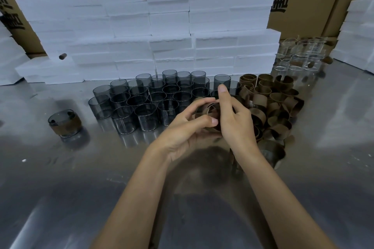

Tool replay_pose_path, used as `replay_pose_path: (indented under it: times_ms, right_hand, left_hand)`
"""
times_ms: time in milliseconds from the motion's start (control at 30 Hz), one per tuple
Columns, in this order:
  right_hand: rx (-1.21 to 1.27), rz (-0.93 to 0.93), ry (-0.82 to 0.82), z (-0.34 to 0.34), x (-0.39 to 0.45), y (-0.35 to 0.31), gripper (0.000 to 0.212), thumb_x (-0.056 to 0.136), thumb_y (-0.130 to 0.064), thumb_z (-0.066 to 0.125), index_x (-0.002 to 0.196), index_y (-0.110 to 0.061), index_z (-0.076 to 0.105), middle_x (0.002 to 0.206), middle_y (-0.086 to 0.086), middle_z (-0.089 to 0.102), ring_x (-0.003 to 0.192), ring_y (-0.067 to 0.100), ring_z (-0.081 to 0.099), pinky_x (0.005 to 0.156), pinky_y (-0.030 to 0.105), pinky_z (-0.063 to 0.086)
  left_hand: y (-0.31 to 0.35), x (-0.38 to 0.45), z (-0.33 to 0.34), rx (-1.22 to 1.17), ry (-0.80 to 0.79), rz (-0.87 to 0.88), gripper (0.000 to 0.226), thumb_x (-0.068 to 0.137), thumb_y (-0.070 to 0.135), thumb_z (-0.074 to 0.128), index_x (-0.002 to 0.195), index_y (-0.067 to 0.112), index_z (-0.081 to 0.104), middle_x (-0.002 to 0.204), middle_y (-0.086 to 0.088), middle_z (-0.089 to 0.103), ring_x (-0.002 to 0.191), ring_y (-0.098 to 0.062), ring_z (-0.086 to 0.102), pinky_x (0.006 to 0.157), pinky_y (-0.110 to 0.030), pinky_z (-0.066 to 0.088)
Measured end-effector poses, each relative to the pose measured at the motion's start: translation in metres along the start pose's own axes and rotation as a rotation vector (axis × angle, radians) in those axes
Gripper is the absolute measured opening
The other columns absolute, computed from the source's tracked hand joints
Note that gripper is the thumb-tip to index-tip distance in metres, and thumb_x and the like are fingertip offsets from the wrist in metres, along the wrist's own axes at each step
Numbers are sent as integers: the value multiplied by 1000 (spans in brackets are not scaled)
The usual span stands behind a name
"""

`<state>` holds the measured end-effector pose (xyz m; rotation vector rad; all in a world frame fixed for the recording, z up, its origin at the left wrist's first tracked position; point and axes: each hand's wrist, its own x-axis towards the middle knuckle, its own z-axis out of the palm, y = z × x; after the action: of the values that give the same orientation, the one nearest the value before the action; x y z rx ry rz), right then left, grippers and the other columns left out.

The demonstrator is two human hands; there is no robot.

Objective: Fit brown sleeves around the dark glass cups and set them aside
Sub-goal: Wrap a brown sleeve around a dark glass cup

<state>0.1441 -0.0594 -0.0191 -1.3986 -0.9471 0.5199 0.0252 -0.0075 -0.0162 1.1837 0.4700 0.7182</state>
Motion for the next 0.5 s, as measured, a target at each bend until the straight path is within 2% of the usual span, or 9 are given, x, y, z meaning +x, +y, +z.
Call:
replay_pose_path:
  times_ms: [100,200,300,400,500]
  right_hand:
    - [-23,14,29,2,0,1,68,80,-88,35,85,-32,72,76,-20,72,80,-9,65,71,26,46]
    - [-33,38,47,4,1,3,67,79,-89,33,84,-33,71,78,-19,72,79,-5,65,78,33,52]
    - [-28,60,63,5,1,4,69,79,-89,33,84,-31,71,79,-14,73,79,0,67,86,41,57]
    - [-13,72,77,6,0,4,71,77,-89,33,83,-29,70,78,-12,74,77,-1,67,86,42,57]
    - [7,89,101,7,0,5,71,77,-89,33,83,-29,71,78,-11,73,76,1,67,83,39,57]
  left_hand:
    - [2,-1,0,7,0,-11,65,74,1,66,137,14,60,138,-32,57,102,-32,68,85,-39,61]
    - [3,-2,-2,19,-7,-30,64,76,0,65,138,15,59,134,-30,61,96,-30,70,82,-38,61]
    - [3,-3,-4,48,-28,-22,59,88,-11,60,141,14,56,128,-28,62,93,-28,71,80,-35,61]
    - [5,-4,-5,80,-32,-24,57,94,-14,52,144,13,54,127,-28,62,96,-26,70,81,-35,61]
    - [5,-6,-5,125,-36,-14,57,93,-14,54,143,14,55,134,-28,62,104,-25,69,82,-34,61]
